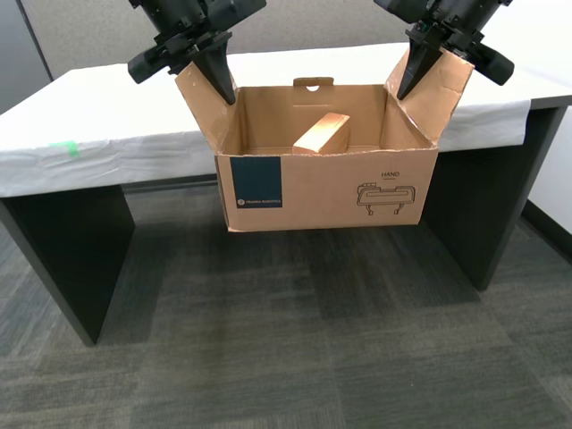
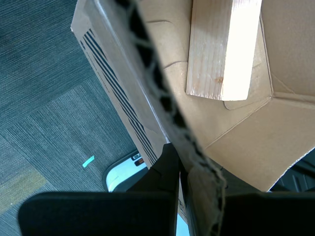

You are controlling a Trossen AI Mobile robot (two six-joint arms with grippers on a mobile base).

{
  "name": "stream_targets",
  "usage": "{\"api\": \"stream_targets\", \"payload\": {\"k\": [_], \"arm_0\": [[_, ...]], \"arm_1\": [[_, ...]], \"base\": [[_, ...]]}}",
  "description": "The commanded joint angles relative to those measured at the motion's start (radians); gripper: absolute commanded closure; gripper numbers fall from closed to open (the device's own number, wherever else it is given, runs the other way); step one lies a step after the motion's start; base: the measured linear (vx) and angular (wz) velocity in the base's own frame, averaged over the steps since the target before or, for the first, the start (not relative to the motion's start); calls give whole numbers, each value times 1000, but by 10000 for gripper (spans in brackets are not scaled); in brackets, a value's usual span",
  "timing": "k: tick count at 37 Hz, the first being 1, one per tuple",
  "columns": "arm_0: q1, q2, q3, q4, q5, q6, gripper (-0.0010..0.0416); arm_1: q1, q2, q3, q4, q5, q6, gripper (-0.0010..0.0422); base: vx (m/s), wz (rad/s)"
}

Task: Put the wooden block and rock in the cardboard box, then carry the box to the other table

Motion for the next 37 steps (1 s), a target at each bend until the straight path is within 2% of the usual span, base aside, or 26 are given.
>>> {"api": "stream_targets", "payload": {"k": [1,17,29,37], "arm_0": [[3,-1,2,7,-15,-6,406],[4,-1,2,3,-9,-47,406],[7,-1,2,2,-9,-52,406],[9,-1,2,2,-10,-54,406]], "arm_1": [[-5,-2,0,5,34,-26,413],[-10,-13,-3,8,34,-35,413],[-14,-14,-5,11,33,-70,413],[-18,-28,-7,11,31,-70,413]], "base": [[185,32],[193,31],[178,9],[176,46]]}}
